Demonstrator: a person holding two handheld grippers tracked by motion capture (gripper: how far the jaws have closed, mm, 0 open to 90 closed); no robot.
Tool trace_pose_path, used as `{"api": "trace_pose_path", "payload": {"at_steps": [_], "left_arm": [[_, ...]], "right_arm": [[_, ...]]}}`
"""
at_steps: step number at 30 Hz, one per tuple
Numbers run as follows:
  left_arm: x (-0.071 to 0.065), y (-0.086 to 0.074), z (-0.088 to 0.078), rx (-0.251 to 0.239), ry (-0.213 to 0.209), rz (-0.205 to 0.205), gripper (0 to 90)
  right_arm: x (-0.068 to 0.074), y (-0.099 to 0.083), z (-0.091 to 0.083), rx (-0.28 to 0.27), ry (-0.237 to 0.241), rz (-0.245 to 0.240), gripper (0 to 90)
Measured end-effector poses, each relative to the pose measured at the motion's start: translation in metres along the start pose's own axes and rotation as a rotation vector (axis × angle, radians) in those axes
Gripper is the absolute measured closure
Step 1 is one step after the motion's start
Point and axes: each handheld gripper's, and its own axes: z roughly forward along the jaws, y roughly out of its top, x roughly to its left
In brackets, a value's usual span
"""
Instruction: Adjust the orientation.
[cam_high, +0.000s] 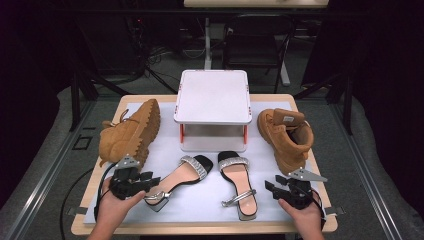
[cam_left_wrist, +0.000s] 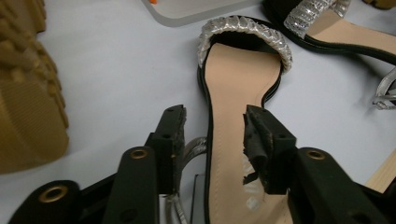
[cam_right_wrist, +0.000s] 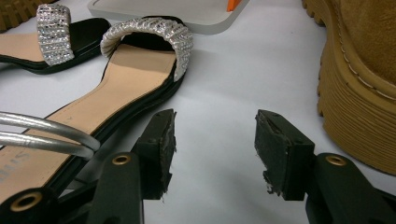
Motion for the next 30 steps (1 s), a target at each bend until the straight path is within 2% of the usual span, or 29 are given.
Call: {"api": "trace_pose_path", "payload": {"at_steps": [3, 5, 6, 7, 9, 10, 11, 16, 19, 20, 21, 22, 23, 25, 26, 27, 30], "left_arm": [[-0.008, 0.010, 0.008, 0.028, 0.028, 0.038, 48.5], [-0.012, 0.014, 0.016, 0.079, 0.037, 0.052, 39.3], [-0.013, 0.016, 0.019, 0.107, 0.036, 0.068, 39.3], [-0.018, 0.017, 0.028, 0.136, 0.054, 0.083, 37.0], [-0.020, 0.017, 0.032, 0.147, 0.062, 0.095, 36.2], [-0.023, 0.017, 0.038, 0.177, 0.065, 0.113, 35.1], [-0.023, 0.017, 0.040, 0.182, 0.059, 0.112, 34.0], [-0.025, 0.019, 0.043, 0.193, 0.048, 0.111, 33.4], [-0.028, 0.018, 0.051, 0.244, 0.038, 0.134, 33.4], [-0.028, 0.018, 0.051, 0.244, 0.038, 0.134, 33.4], [-0.030, 0.018, 0.057, 0.274, 0.049, 0.150, 33.4], [-0.030, 0.018, 0.057, 0.274, 0.049, 0.150, 33.5], [-0.032, 0.018, 0.062, 0.294, 0.058, 0.160, 33.8], [-0.032, 0.018, 0.063, 0.306, 0.057, 0.162, 37.1], [-0.032, 0.019, 0.064, 0.309, 0.069, 0.166, 37.1], [-0.032, 0.020, 0.064, 0.313, 0.078, 0.165, 40.9], [-0.031, 0.021, 0.064, 0.316, 0.076, 0.152, 41.9]], "right_arm": [[0.000, 0.000, 0.000, -0.001, -0.001, 0.001, 47.7], [-0.001, 0.000, 0.000, -0.001, 0.000, 0.003, 47.6], [-0.001, 0.000, 0.000, -0.001, 0.000, 0.003, 47.6], [-0.001, 0.000, 0.000, 0.000, 0.001, 0.004, 47.6], [-0.001, -0.001, 0.000, -0.002, 0.001, 0.006, 47.6], [-0.001, 0.000, 0.000, 0.001, 0.002, 0.004, 47.6], [-0.001, 0.000, 0.000, 0.001, 0.002, 0.004, 47.6], [0.000, 0.000, 0.000, 0.002, 0.003, 0.001, 47.5], [0.001, 0.000, 0.000, 0.003, 0.002, -0.003, 47.5], [0.001, 0.000, 0.000, 0.003, 0.002, -0.003, 47.5], [0.001, 0.000, 0.000, 0.003, 0.000, -0.003, 47.5], [0.001, 0.000, 0.000, 0.003, 0.000, -0.003, 47.5], [0.001, 0.000, 0.000, 0.002, 0.000, -0.003, 47.5], [0.001, 0.000, 0.000, -0.001, 0.002, -0.002, 47.5], [0.001, 0.000, 0.000, -0.001, 0.002, -0.002, 47.5], [0.001, 0.000, 0.000, -0.001, 0.002, -0.003, 47.5], [0.001, 0.000, -0.001, -0.004, 0.005, -0.003, 47.5]]}}
